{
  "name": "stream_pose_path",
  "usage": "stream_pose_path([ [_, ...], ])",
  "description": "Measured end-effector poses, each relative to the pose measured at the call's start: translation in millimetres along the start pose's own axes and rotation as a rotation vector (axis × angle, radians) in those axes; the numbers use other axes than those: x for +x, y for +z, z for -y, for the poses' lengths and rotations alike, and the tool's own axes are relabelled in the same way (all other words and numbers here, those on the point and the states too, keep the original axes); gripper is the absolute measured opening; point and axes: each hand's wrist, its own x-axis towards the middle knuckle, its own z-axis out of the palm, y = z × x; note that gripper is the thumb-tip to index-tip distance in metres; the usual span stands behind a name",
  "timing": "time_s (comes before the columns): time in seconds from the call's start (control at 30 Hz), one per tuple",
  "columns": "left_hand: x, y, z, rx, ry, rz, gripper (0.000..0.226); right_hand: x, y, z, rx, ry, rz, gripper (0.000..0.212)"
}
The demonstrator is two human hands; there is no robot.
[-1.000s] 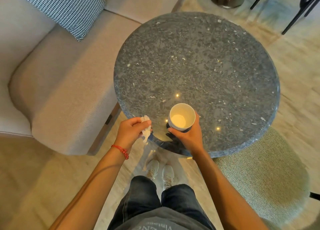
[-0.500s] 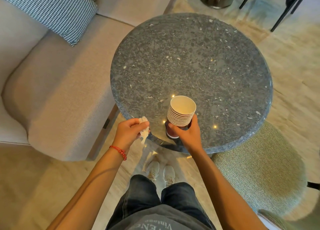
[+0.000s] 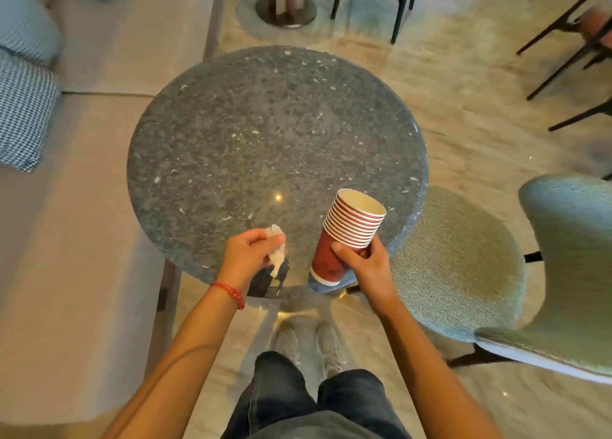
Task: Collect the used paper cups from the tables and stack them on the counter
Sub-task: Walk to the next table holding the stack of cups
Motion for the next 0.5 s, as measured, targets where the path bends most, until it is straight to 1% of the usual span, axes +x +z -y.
stream_pose_path([
  [0.1, 1, 24, -5, 0.058, 0.039, 0.102, 0.011, -12, -20, 0, 0.024, 0.011, -0.098, 0.035],
  [0.23, -6, 66, -1, 0.146, 0.035, 0.237, 0.011, -36, -52, -5, 0.061, -0.003, -0.251, 0.032],
  [0.4, -25, 127, 9, 0.256, 0.048, 0.390, 0.018, -74, -96, -10, 0.129, 0.001, -0.413, 0.033],
  [0.5, -43, 166, 19, 0.305, 0.059, 0.515, 0.018, -103, -126, -13, 0.182, -0.007, -0.508, 0.034],
])
